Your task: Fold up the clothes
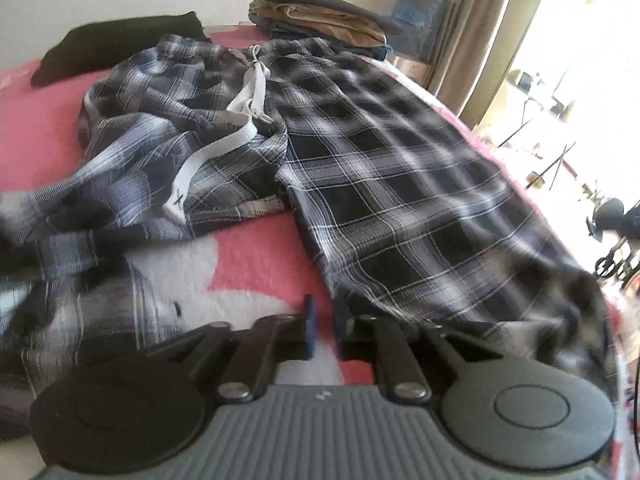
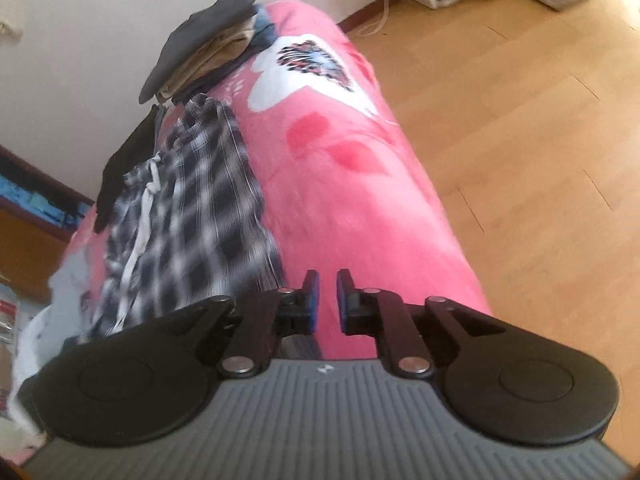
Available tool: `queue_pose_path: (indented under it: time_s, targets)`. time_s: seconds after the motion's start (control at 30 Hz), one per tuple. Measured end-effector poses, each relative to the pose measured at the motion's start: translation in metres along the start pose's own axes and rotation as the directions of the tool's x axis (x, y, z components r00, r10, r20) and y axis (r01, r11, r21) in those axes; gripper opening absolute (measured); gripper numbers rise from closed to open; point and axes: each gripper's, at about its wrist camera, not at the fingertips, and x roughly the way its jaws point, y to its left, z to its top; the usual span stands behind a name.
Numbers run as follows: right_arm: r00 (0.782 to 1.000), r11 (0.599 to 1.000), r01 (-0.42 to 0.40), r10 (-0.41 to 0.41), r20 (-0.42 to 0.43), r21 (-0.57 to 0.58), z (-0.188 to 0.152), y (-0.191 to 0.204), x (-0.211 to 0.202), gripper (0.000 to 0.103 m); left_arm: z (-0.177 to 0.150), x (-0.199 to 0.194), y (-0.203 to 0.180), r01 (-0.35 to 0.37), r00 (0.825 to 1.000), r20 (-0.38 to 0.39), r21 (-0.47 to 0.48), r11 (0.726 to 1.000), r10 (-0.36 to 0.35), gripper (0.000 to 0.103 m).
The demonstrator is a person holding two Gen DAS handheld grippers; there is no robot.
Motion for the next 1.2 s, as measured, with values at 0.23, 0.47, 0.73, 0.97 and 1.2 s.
queue_pose_path:
  time_s: [0.23, 0.47, 0.73, 0.97, 1.2]
  targets:
    - [0.998, 0.992, -0.052, 0.054, -0.015, 0.111, -0.108, -0.039, -0.072, 0.026, -0.031, -0.047, -0.010, 0.114, 0.994, 0.005, -0.051, 0.992, -0.113, 0.047]
    - [0.993, 0.980, -0.075, 0.090, -0.079, 0.182, -0.183, -0.036, -0.055, 0.026, -0.075, -0.046, -0.052, 0.359, 0.901, -0.189, -0.179, 0.916, -0.390, 0.044]
    - [0.994, 0.996, -0.053, 0.060, -0.093, 0.073, -0.195, -0.012, -0.039, 0.001, -0.097, -0.030, -0.069, 0.341, 0.860, -0.279, -0.307, 0.889, -0.426, 0.005]
    - [0.997, 1.000, 0.015, -0.017, -0.070, -0.025, -0.192, 0.002, -0.068, 0.000, -0.102, -0.040, -0.060, 0.315, 0.841, -0.298, -0.411, 0.856, -0.452, 0.003]
    - [0.991, 0.995, 0.098, -0.099, -0.095, -0.023, -0.195, -0.012, -0.058, 0.000, -0.109, -0.028, -0.048, 0.277, 0.851, -0.309, -0.422, 0.863, -0.424, 0.004]
